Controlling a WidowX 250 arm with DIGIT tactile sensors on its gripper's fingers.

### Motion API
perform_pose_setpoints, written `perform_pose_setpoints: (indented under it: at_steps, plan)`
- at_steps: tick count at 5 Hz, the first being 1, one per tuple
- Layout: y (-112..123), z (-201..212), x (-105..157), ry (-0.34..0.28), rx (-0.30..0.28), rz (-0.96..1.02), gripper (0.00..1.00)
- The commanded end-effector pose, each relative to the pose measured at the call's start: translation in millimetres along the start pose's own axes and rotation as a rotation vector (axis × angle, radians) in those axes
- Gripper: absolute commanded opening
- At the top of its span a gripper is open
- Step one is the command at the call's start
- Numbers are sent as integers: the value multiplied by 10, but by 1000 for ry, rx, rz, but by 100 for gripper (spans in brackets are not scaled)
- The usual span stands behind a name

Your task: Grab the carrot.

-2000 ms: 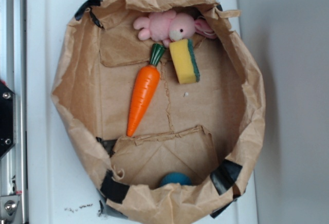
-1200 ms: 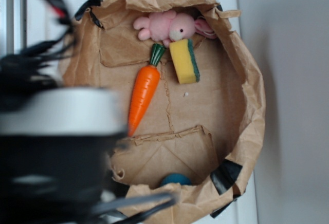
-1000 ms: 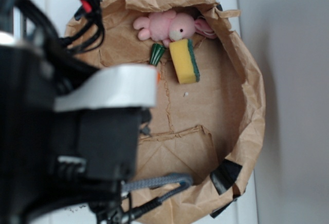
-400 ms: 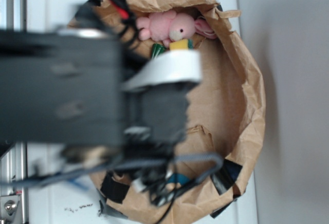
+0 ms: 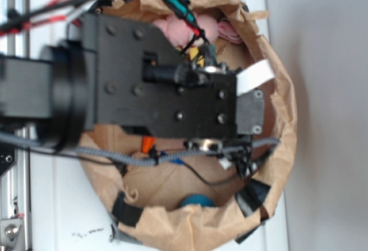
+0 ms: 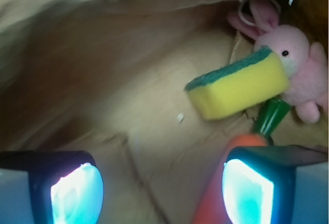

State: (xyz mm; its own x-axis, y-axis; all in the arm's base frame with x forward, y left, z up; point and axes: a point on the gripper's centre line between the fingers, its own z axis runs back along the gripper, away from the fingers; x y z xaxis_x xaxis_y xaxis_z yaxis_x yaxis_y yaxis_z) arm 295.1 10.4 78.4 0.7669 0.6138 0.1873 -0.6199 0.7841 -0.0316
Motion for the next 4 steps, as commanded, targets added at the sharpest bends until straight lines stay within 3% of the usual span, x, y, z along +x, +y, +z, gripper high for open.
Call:
perform_pose_setpoints:
  at_steps: [1, 2, 3, 4]
  plan:
    - [584, -101, -198, -9, 28, -102, 100]
    - [943, -105, -557, 3, 47, -106, 100]
    - [1134, -239, -871, -1, 64, -139, 100]
    - [1098, -203, -876, 17, 56, -123, 100]
